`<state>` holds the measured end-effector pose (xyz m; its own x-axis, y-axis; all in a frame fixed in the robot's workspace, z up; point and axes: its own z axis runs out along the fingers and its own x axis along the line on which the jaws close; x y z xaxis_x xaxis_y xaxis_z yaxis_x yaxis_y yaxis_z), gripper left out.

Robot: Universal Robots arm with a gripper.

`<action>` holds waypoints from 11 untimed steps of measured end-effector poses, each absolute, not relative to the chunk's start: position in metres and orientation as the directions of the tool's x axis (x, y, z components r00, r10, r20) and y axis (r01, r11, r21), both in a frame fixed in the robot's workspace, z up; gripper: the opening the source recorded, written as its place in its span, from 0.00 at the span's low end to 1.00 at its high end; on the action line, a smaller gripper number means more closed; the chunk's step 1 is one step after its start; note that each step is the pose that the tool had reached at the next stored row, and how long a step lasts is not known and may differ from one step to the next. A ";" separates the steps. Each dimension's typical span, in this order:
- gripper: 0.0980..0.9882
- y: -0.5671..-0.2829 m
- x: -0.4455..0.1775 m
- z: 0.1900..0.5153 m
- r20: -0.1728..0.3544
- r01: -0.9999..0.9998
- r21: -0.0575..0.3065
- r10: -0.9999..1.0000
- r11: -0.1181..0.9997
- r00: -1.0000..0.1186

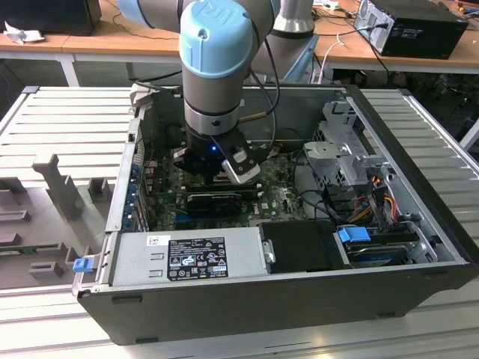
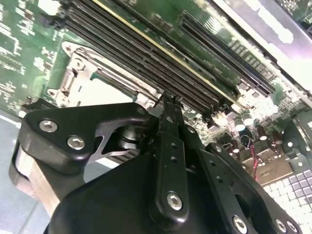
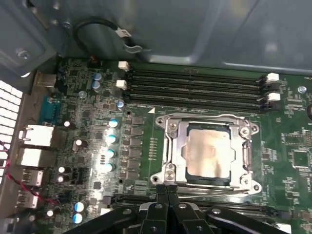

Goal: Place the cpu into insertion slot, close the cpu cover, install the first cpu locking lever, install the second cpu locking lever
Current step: 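Install the second cpu locking lever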

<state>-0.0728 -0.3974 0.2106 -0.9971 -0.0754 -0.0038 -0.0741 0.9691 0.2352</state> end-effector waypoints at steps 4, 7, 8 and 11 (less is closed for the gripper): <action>0.01 -0.398 -0.076 0.203 -0.005 -0.074 0.254 -0.075 0.965 -0.997; 0.01 -0.398 -0.076 0.200 -0.006 -0.074 0.270 -0.075 0.960 -0.997; 0.01 -0.398 -0.076 0.199 -0.007 -0.074 0.281 -0.075 0.957 -0.997; 0.01 -0.398 -0.076 0.196 -0.009 -0.074 0.298 -0.075 0.952 -0.997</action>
<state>-0.0760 -0.3980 0.1963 -0.9972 -0.0749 -0.0088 -0.0741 0.9517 0.2981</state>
